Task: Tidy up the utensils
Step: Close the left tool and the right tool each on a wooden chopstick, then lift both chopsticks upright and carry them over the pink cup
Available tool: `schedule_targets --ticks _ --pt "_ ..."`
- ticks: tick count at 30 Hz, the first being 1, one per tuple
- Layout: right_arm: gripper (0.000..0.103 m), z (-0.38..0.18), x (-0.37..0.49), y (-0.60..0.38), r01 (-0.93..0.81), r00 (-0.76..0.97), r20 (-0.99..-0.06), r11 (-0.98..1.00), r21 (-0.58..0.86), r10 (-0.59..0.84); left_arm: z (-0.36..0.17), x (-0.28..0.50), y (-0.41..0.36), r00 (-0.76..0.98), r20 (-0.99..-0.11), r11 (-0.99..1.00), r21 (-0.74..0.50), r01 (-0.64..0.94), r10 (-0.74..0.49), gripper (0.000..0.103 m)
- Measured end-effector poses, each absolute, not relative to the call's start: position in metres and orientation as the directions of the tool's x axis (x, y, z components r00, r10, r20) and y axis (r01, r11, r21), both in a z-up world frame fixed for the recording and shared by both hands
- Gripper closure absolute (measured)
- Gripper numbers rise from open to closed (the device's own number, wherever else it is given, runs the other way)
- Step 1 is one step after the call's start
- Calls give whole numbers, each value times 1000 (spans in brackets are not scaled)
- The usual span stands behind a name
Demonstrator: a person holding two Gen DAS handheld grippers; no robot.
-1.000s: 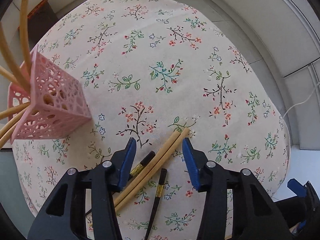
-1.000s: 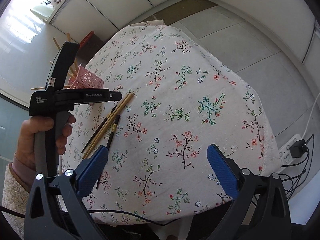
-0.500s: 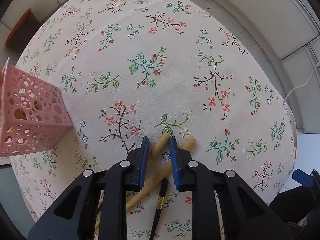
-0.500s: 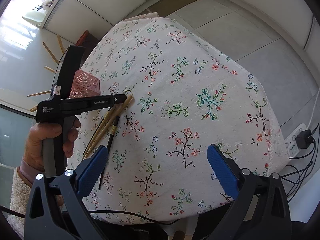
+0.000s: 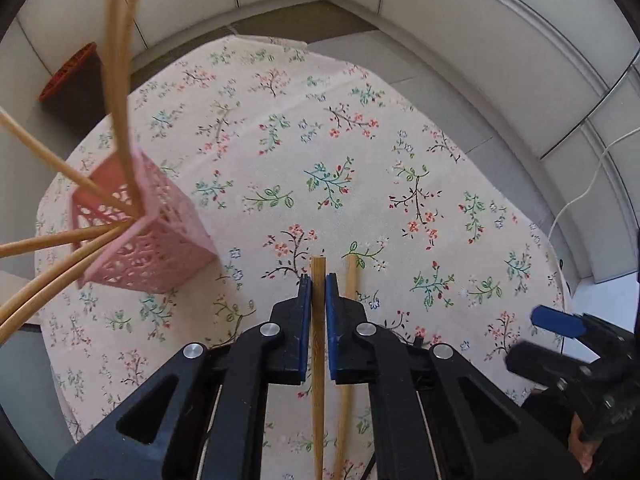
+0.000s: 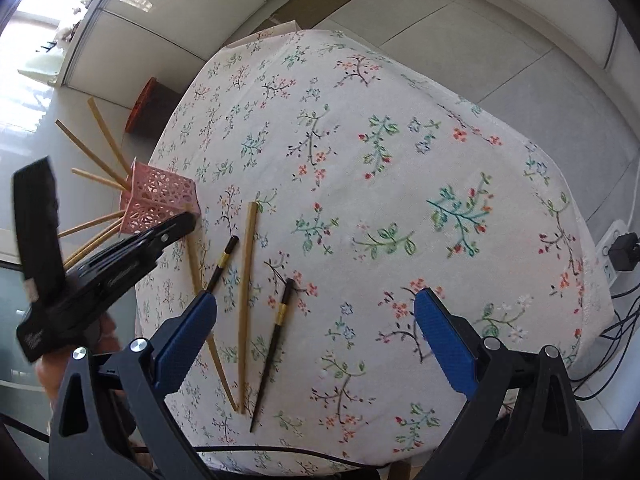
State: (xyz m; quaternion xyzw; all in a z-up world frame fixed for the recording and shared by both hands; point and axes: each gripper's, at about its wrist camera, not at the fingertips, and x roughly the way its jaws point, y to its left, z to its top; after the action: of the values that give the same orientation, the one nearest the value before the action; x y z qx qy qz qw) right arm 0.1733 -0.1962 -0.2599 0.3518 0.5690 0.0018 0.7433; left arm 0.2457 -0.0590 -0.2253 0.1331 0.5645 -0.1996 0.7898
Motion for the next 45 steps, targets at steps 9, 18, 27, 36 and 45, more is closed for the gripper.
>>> schedule_targets --ticks 9,18,27,36,45 --pt "20 -279 253 -128 359 219 -927 858 367 305 -146 195 -2 441 -871 921 -30 389 -214 97" --pt "94 -306 276 -104 376 156 -945 868 325 287 -103 169 42 541 -811 941 -35 336 -223 96" --pt "95 -250 247 -130 275 354 -853 829 488 385 -86 153 48 590 -768 944 -57 324 -249 96" --pt "95 -132 175 -133 -12 616 -694 885 466 373 -53 126 54 684 -679 956 -95 278 -267 96" --pt "95 -51 153 -138 -109 743 -559 890 442 369 -26 118 52 729 -634 963 -106 248 -257 97"
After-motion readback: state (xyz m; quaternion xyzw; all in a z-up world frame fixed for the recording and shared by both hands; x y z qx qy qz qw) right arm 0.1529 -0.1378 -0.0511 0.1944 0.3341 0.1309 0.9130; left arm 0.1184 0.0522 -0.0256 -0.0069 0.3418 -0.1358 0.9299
